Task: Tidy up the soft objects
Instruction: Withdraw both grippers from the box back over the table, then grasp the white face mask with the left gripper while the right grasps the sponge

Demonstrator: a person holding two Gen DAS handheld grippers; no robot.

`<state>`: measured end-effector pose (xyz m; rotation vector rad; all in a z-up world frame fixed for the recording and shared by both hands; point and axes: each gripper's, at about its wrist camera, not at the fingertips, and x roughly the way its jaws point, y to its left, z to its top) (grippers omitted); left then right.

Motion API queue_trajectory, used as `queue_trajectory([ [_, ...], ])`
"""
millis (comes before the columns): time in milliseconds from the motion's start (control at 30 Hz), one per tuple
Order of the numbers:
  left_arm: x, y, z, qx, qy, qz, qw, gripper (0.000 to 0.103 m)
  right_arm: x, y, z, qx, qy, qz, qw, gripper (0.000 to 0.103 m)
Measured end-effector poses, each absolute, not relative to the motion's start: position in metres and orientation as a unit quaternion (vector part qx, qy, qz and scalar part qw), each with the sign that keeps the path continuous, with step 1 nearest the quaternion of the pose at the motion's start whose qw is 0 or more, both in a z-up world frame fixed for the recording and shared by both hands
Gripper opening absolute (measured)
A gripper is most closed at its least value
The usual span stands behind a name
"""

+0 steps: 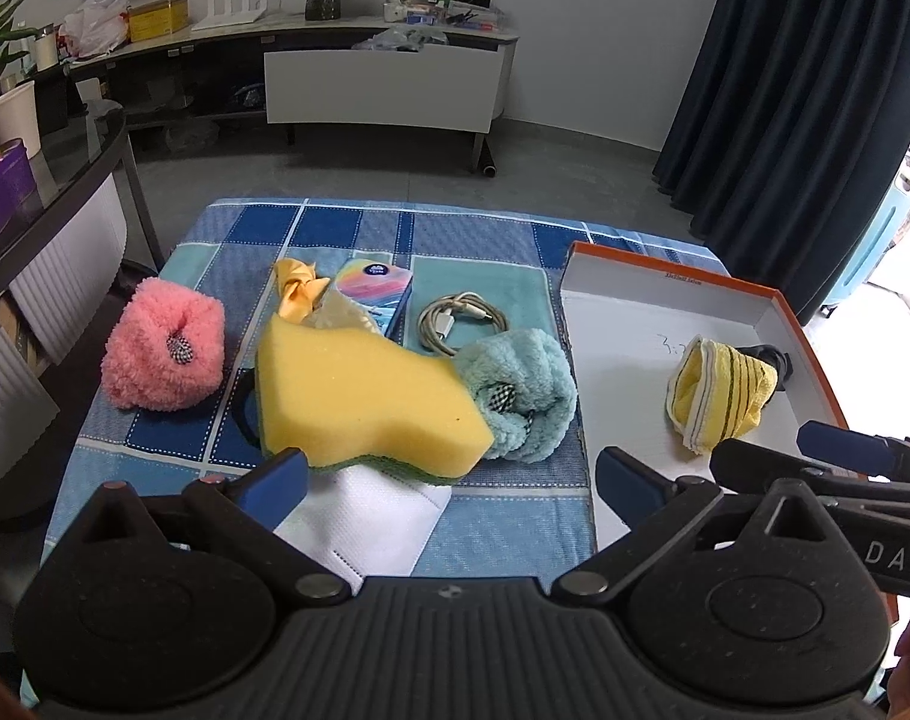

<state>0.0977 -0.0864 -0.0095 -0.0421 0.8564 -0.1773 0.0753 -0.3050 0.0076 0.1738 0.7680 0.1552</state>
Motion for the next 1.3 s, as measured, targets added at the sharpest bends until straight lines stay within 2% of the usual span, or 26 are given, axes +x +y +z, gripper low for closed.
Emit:
queue_trajectory([
  [900, 0.077, -0.012, -0.03, -0.057, 0.42, -0.055, 0.904, 0.103, 0.074, -0.258, -0.009, 0.069, 0.398, 0.121, 0.907, 0.09],
  [1300, 0.093, -0.029, -0.053, -0.041, 0.42, -0.071, 0.904, 0.103, 0.071, -0.266, -0.013, 0.082, 0.401, 0.116, 0.905, 0.09],
])
